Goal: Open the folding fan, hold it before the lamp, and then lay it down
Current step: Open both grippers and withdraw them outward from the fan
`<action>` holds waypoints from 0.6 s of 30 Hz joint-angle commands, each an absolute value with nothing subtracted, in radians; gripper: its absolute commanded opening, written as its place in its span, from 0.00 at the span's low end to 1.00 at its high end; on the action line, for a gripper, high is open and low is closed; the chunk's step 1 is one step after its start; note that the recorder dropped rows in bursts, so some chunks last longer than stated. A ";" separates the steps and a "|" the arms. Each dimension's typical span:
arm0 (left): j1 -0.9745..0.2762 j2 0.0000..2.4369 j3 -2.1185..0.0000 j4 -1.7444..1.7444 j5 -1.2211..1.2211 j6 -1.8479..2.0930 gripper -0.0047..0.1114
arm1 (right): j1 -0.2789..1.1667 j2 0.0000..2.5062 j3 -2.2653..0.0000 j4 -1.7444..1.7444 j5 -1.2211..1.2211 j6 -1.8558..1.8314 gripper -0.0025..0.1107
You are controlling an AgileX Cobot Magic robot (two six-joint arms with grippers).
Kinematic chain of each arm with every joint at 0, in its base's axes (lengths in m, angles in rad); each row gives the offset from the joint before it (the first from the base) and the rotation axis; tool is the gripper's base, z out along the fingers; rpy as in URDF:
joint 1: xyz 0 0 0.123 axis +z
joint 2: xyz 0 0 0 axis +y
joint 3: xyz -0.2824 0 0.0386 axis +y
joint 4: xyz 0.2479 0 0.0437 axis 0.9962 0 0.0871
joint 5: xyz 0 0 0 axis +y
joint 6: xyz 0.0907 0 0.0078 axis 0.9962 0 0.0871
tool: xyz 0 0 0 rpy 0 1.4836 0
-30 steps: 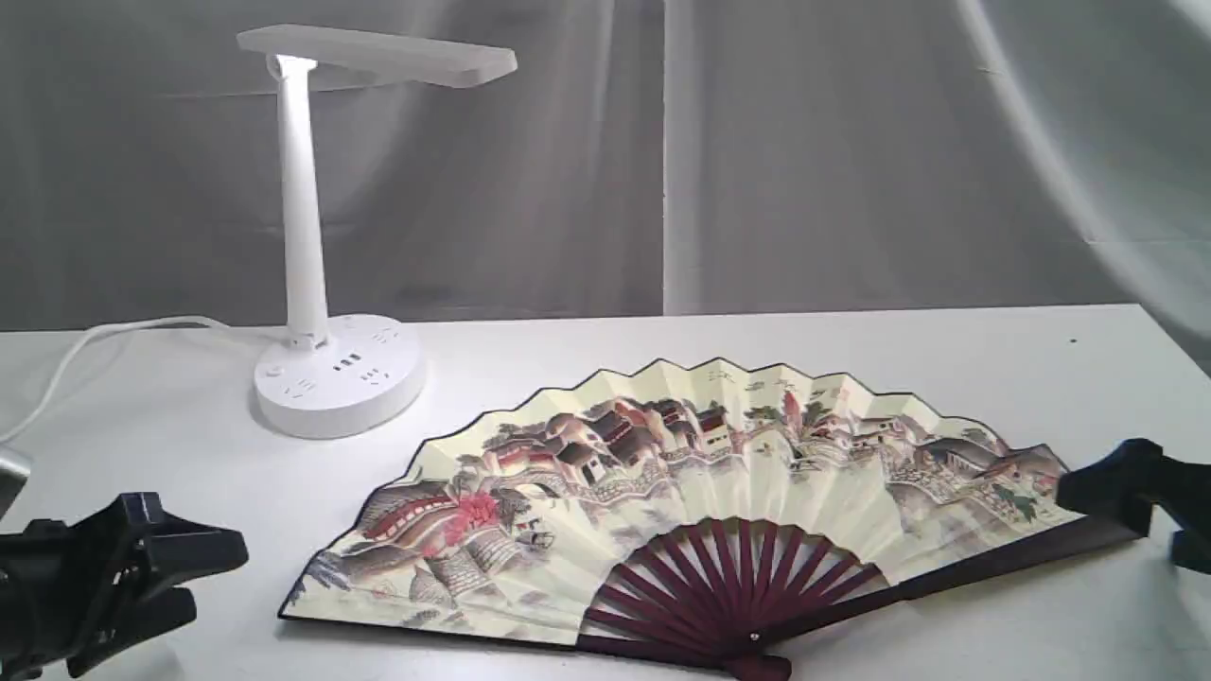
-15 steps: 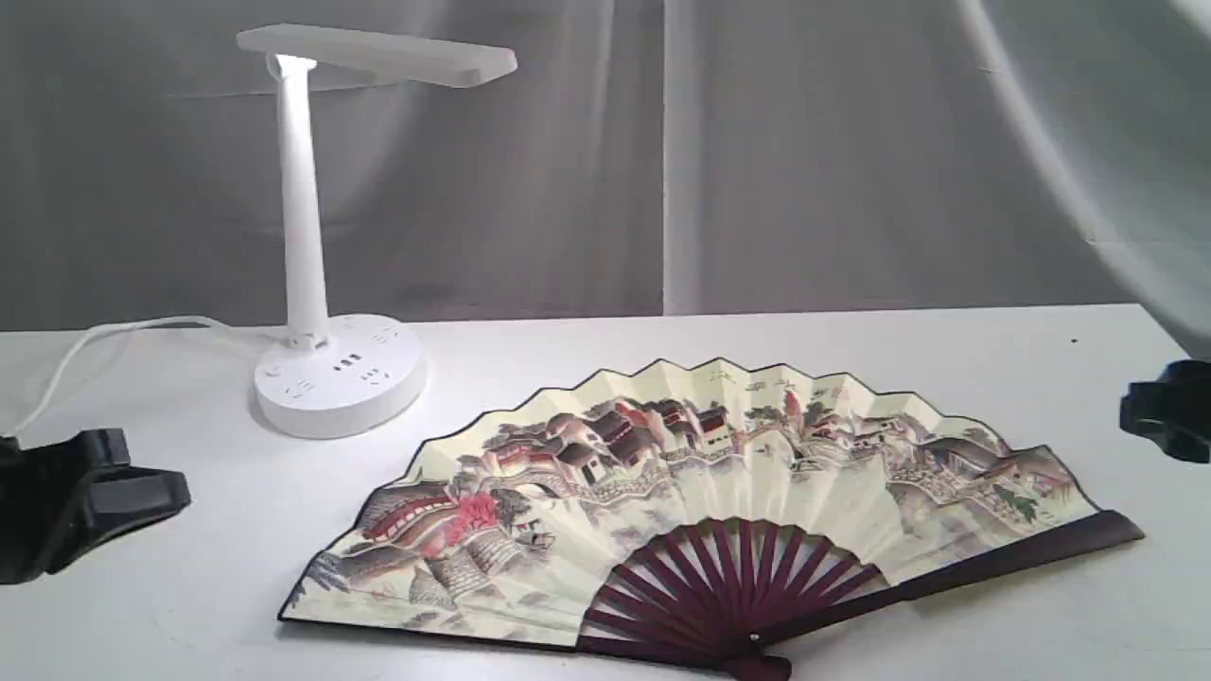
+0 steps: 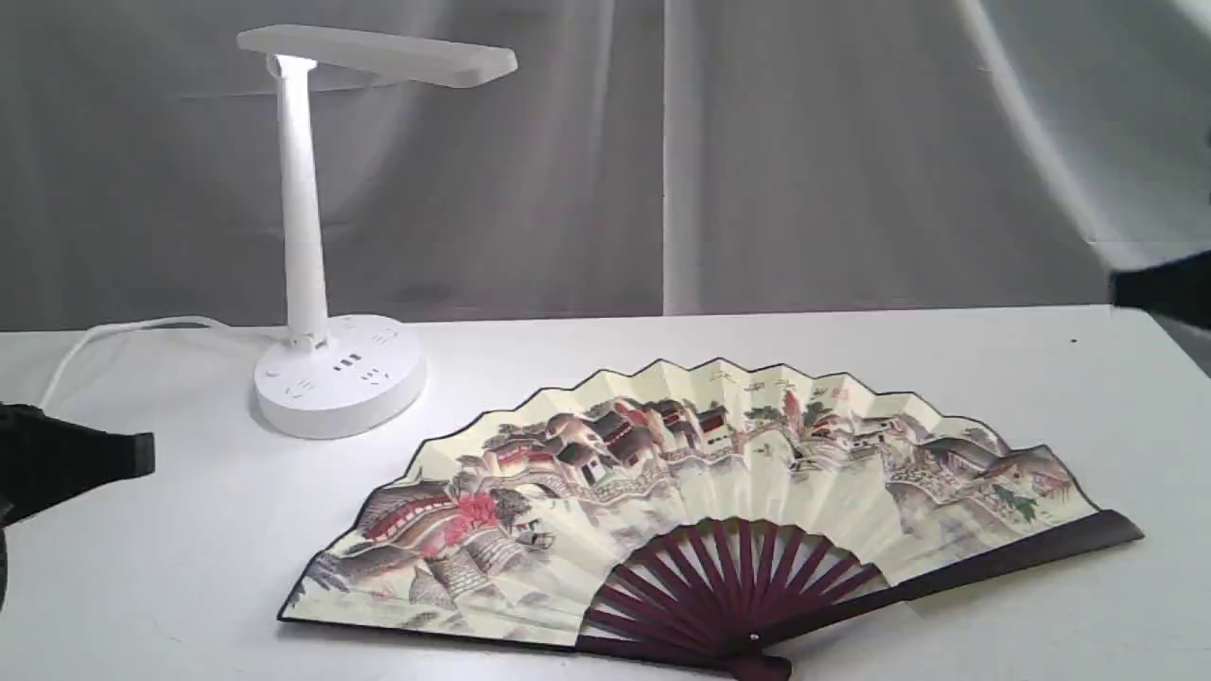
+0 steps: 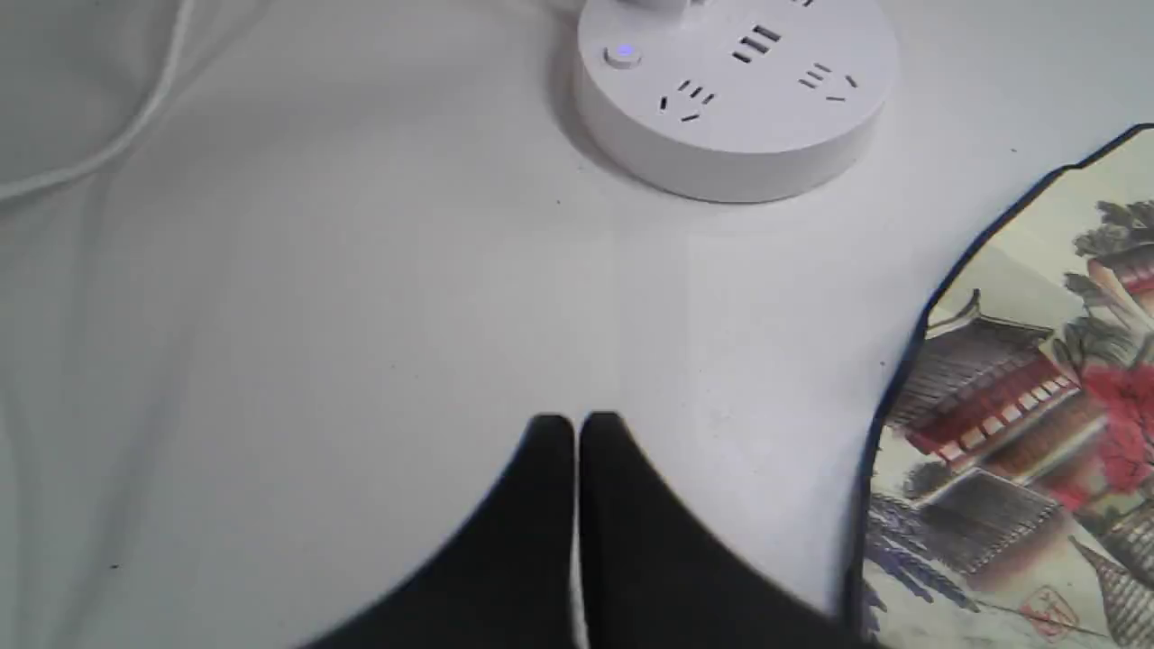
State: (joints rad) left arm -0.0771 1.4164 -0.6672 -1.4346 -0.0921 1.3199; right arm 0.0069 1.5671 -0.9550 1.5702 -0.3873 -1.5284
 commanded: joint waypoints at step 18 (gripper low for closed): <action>-0.097 1.410 -0.664 -1.487 -0.072 1.309 0.04 | 0.011 1.604 -1.288 1.148 0.467 -0.696 0.02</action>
